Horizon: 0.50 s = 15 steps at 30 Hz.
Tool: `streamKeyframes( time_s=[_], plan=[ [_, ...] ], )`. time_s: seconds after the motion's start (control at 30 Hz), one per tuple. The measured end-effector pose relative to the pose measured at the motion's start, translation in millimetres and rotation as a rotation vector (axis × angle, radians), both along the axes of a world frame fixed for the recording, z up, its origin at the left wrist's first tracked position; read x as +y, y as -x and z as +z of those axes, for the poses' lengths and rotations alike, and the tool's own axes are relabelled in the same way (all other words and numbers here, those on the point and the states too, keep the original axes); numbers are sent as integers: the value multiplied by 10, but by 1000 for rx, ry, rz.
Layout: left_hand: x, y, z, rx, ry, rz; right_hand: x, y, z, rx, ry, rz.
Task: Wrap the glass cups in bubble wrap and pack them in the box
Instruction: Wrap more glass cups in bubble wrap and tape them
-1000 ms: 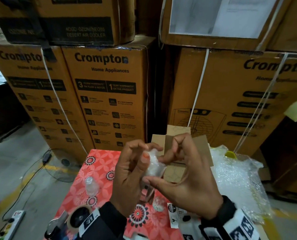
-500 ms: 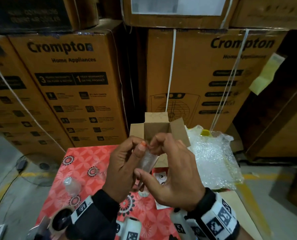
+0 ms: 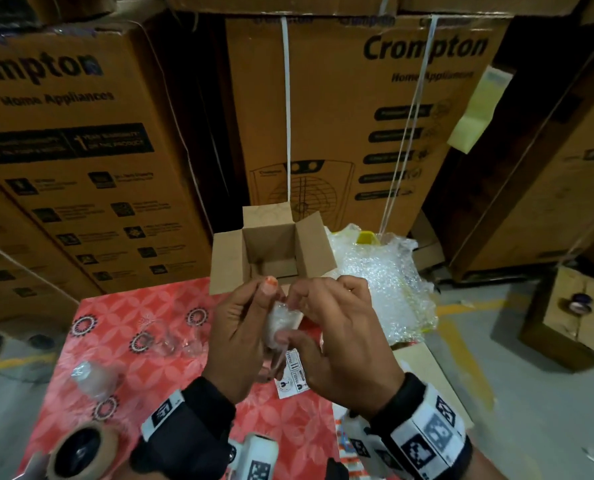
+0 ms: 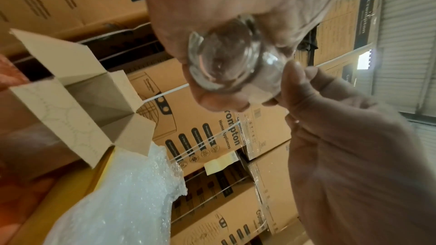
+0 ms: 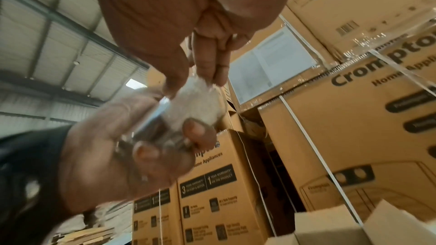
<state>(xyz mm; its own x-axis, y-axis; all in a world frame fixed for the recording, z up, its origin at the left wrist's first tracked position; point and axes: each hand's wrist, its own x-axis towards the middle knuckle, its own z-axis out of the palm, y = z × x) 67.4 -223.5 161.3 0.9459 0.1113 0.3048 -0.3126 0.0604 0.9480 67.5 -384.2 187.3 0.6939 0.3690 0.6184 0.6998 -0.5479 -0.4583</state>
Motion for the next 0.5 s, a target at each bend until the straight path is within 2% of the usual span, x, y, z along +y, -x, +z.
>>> streamKeyframes(
  time_s=[0.1,0.17,0.23,0.33,0.4,0.5],
  plan=[
    [-110,1,-64,3,-7,-32,-145,-66,112,60,65,66],
    [-131,-23,-102,4,-33,-36,-245,-120,126,172,40,98],
    [-110,-66,-116,-3,-71,-57,-351,-148,121,318,-102,133],
    [-77,-95,-115,12,-71,-109,-556,-218,87,518,-416,151],
    [-70,-90,-136,53,16,-166,-784,-386,-86,608,-596,-12],
    [-48,-46,-184,148,138,-223,-1274,-727,-617,715,-548,-393]
  ],
)
